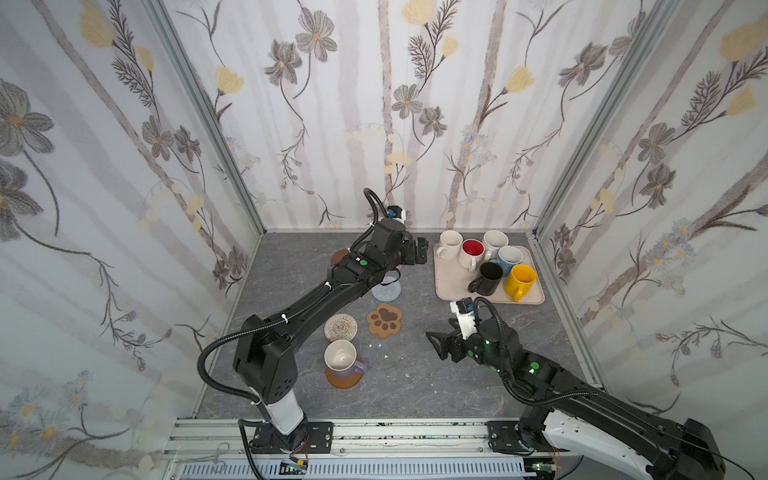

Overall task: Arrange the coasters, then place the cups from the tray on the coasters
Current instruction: 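Open right gripper and draw it back while left gripper reaches toward the tray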

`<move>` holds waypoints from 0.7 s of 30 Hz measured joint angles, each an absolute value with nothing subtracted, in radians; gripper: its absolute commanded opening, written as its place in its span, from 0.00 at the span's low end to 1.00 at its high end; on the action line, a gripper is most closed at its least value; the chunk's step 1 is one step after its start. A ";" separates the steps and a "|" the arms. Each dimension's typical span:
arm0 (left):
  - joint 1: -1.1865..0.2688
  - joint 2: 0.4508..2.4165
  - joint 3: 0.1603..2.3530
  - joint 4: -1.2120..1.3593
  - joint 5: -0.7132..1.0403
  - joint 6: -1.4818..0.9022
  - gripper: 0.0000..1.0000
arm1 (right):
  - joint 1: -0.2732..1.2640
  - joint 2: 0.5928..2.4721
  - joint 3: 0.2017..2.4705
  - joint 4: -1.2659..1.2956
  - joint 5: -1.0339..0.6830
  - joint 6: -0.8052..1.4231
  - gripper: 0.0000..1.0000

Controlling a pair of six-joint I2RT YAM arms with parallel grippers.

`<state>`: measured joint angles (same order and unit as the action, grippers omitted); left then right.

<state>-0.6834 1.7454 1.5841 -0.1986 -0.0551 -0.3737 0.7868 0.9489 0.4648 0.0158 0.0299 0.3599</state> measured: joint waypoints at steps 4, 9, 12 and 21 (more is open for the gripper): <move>-0.707 1.886 1.705 -0.197 -0.051 -0.374 1.00 | 0.640 0.824 0.427 0.005 0.013 0.397 1.00; -0.734 2.045 1.847 -0.199 -0.030 -0.375 1.00 | 0.431 0.740 0.424 -0.026 -0.005 0.467 1.00; -0.743 2.132 1.926 -0.199 -0.023 -0.377 0.99 | 0.285 0.730 0.426 -0.062 -0.062 0.516 1.00; -0.770 2.361 2.148 -0.200 0.033 -0.377 0.89 | 0.117 0.789 0.495 -0.157 -0.145 0.569 1.00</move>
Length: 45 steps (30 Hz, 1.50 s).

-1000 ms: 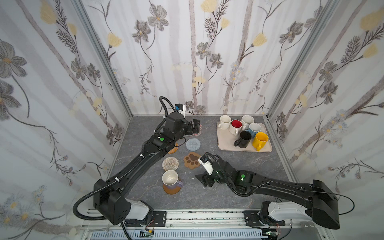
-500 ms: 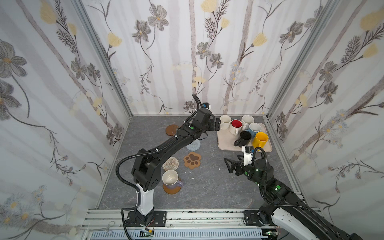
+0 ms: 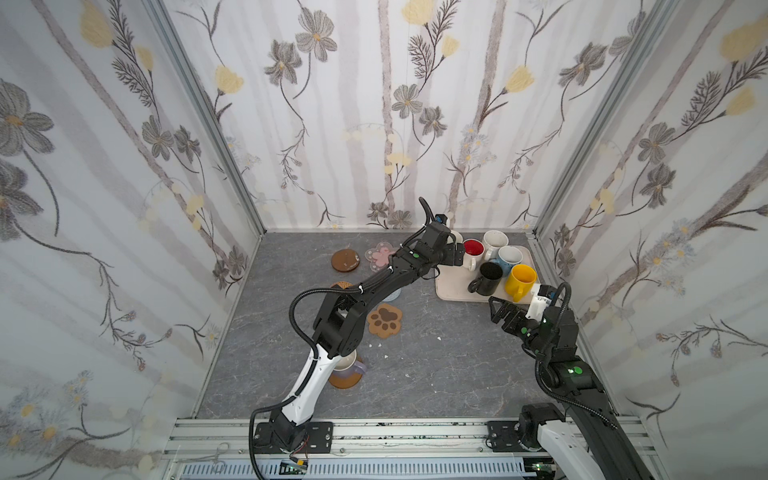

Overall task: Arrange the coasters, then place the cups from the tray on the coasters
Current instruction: 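Open right gripper and draw it back while left gripper reaches toward the tray, then lower left gripper onto the black mug handle on the tray and close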

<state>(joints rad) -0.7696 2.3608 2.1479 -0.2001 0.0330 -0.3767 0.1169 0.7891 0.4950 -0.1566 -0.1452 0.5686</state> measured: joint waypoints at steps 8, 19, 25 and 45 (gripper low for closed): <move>-0.790 2.498 2.276 -0.199 0.058 -0.374 0.77 | 0.113 0.821 0.535 -0.191 -0.150 0.575 1.00; -0.789 2.516 2.234 -0.198 0.168 -0.346 0.53 | 0.087 0.865 0.551 -0.227 -0.150 0.556 0.98; -0.791 2.490 2.163 -0.200 0.210 -0.317 0.45 | 0.081 0.890 0.538 -0.227 -0.151 0.549 0.97; -0.848 2.562 2.201 -0.200 0.212 -0.345 0.38 | 0.051 0.964 0.532 -0.212 -0.204 0.541 0.95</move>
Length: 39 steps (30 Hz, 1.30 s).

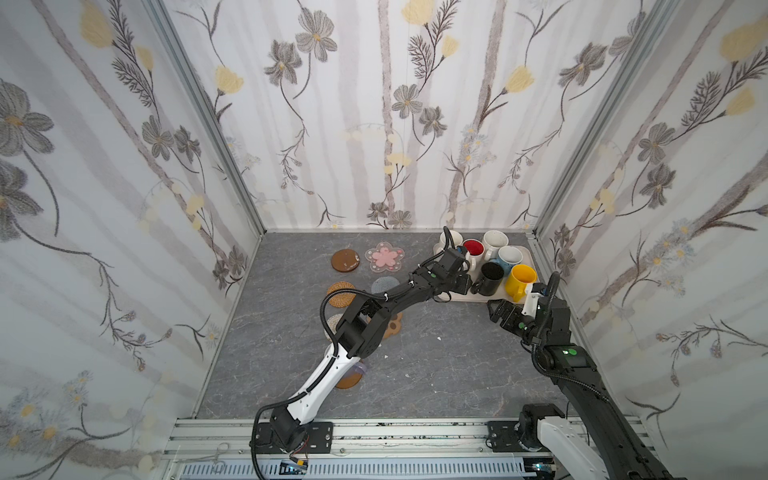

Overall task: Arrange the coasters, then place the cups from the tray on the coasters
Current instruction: 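Lower left gripper onto the black mug handle on the tray and close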

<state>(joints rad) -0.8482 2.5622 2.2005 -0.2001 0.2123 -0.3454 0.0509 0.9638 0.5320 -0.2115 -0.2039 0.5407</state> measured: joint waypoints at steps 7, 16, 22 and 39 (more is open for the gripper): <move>-0.855 2.517 2.127 -0.204 0.172 -0.334 0.61 | 0.041 0.968 0.531 -0.212 -0.214 0.530 0.96; -0.842 2.411 2.054 -0.188 0.105 -0.218 0.66 | 0.037 0.950 0.521 -0.212 -0.229 0.514 0.96; -0.858 2.406 2.027 -0.168 0.210 -0.136 0.75 | 0.037 0.937 0.519 -0.213 -0.229 0.505 0.95; -0.870 2.535 2.141 -0.125 0.280 -0.075 0.62 | 0.020 0.897 0.516 -0.213 -0.275 0.515 0.95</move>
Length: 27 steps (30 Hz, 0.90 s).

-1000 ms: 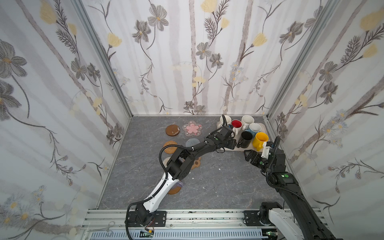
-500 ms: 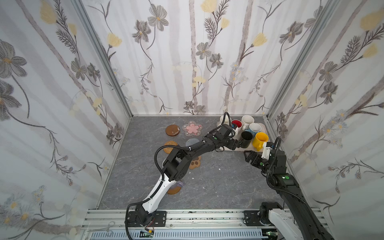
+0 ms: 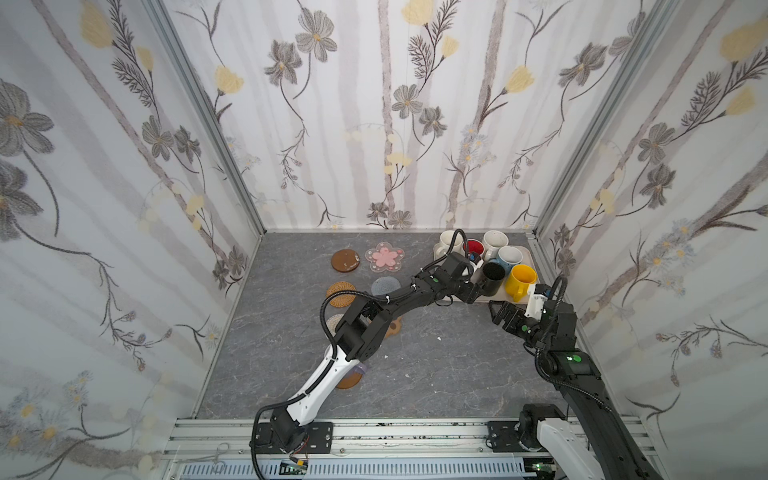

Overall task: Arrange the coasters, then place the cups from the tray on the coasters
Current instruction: 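Lower left gripper onto the black mug handle on the tray and close, then lift the black mug and carry it toward the cork paw coaster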

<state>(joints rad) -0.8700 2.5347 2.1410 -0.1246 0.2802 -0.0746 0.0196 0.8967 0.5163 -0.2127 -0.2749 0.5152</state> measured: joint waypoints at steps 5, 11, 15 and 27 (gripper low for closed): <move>-0.870 2.578 2.201 -0.123 0.262 -0.075 0.56 | 0.006 0.895 0.512 -0.212 -0.287 0.515 0.95; -0.870 2.623 2.259 -0.124 0.253 -0.075 0.49 | -0.017 0.898 0.509 -0.213 -0.307 0.505 0.95; -0.873 2.647 2.290 -0.123 0.254 -0.075 0.40 | -0.038 0.904 0.509 -0.212 -0.317 0.503 0.95; -0.882 2.663 2.311 -0.117 0.228 -0.057 0.16 | -0.056 0.914 0.509 -0.211 -0.356 0.496 0.95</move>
<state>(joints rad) -0.8818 2.6625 2.3112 -0.1165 0.2279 -0.0566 -0.0563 0.9138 0.5095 -0.2111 -0.3565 0.4961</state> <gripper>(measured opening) 0.191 0.950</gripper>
